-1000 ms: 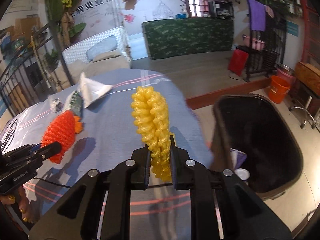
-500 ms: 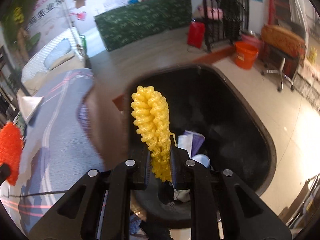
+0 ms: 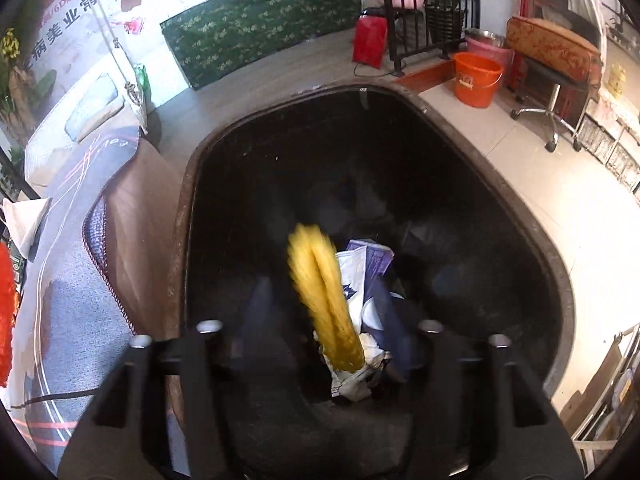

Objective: Collect trash
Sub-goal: 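Move the yellow net over the wastebasket and open the right tool, then move the orange net over the wastebasket and open the left tool, then bring both tools back over the table, then grasp the orange peel with the right tool while the left tool grasps the clear plastic bag, then carry peel and plastic bag over the wastebasket and open both tools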

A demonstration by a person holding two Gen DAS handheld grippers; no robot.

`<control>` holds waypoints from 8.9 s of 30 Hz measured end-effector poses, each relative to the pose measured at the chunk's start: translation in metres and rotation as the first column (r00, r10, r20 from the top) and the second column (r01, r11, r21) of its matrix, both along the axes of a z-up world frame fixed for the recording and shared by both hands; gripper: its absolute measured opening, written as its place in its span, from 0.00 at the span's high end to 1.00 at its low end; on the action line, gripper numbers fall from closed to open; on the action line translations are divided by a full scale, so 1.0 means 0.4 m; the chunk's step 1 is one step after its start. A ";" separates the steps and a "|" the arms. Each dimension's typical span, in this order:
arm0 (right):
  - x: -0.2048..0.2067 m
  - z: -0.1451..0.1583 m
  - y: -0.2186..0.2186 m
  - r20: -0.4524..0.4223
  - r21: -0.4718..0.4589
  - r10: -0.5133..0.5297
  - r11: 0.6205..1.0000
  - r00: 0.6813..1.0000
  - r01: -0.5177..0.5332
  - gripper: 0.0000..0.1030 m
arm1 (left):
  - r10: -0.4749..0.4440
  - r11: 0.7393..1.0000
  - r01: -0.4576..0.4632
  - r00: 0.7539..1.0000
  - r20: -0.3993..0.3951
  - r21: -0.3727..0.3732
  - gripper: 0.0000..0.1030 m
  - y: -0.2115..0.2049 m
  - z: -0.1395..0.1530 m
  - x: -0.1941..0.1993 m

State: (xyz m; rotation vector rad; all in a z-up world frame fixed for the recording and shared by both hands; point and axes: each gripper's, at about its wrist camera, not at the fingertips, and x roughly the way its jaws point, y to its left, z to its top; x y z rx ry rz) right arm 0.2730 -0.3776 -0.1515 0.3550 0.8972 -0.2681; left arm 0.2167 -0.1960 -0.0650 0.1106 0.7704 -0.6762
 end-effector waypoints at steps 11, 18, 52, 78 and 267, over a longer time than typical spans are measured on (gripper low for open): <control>-0.091 0.059 0.026 0.094 -0.011 0.007 1.000 0.996 -0.006 0.40 | -0.091 0.996 0.090 0.992 -0.084 -0.021 0.75 -0.158 -0.005 0.099; -0.169 0.109 0.040 0.166 -0.008 0.005 1.000 0.986 -0.003 0.38 | -0.176 0.984 0.174 0.972 -0.158 -0.028 0.74 -0.283 -0.020 0.155; -0.240 0.121 0.081 0.186 -0.027 -0.001 1.000 0.982 0.006 0.28 | -0.025 0.998 0.031 0.993 -0.118 0.049 0.19 -0.225 -0.012 0.123; -0.144 0.161 0.327 0.164 -0.009 0.215 0.976 0.963 -0.216 0.20 | 0.348 0.937 -0.347 0.937 -0.039 0.029 0.14 0.272 0.035 0.051; -0.240 0.148 0.073 0.150 -0.119 -0.036 0.991 0.988 0.055 0.18 | -0.144 0.987 0.152 0.981 -0.129 0.049 0.69 -0.312 -0.008 0.116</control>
